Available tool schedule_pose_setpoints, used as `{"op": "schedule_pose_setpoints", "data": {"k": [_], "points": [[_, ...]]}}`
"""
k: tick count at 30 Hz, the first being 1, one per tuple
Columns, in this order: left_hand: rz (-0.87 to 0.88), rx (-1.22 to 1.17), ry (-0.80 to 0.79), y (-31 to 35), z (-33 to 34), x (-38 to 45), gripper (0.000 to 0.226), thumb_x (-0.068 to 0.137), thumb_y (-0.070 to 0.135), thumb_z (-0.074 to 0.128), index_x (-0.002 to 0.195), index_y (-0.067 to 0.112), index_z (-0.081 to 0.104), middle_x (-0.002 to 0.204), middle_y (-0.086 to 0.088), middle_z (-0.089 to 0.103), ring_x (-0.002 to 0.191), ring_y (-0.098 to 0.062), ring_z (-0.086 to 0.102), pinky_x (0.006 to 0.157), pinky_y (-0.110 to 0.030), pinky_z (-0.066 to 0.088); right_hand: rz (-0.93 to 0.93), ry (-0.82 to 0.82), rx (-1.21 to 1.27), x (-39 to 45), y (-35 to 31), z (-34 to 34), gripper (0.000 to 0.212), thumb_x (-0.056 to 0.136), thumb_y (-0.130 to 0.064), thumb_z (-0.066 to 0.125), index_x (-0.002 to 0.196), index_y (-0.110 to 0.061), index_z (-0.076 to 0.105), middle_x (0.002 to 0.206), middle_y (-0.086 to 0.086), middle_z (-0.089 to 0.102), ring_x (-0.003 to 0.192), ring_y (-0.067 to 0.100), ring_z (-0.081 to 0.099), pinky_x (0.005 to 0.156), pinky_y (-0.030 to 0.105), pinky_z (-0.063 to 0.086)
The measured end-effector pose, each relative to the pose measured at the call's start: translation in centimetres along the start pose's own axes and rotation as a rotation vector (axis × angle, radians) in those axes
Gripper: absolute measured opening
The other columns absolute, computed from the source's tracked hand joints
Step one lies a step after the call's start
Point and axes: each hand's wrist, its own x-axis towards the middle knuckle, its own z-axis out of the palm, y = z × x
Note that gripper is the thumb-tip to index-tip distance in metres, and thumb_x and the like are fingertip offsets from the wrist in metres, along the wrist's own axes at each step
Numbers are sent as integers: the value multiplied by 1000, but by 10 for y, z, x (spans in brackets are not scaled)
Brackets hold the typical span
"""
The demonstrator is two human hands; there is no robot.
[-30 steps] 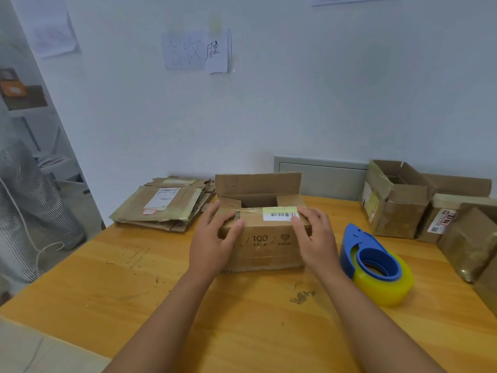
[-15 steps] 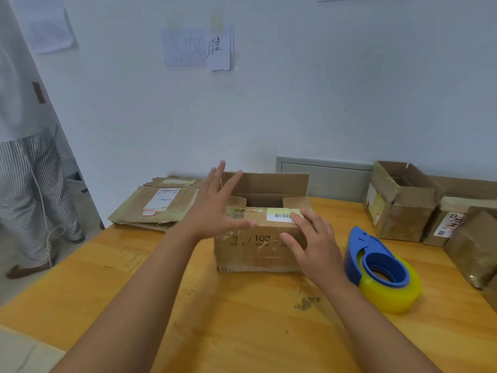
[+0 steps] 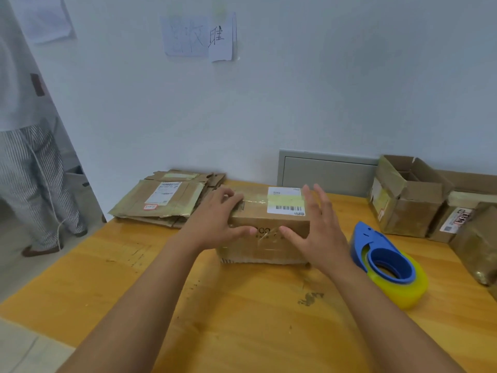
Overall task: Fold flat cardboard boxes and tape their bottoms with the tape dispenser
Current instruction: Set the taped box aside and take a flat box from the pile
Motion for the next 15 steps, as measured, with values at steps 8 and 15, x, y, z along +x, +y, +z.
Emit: {"op": "schedule_pose_setpoints", "data": {"k": [8, 15], "points": [[25, 144, 22, 7, 6, -2, 94, 75, 85, 48, 151, 37, 21, 155, 7, 18, 148, -19, 10, 113, -45, 35, -15, -268, -216, 18, 2, -11, 82, 84, -77, 42, 154, -37, 27, 160, -14, 22, 142, 21, 13, 112, 42, 33], [-43, 106, -25, 12, 4, 3, 97, 73, 82, 55, 154, 40, 21, 165, 8, 10, 151, -16, 0, 118, -46, 21, 28, -304, -92, 18, -2, -11, 84, 86, -67, 60, 155, -31, 29, 161, -9, 21, 149, 18, 21, 114, 42, 36]]}}
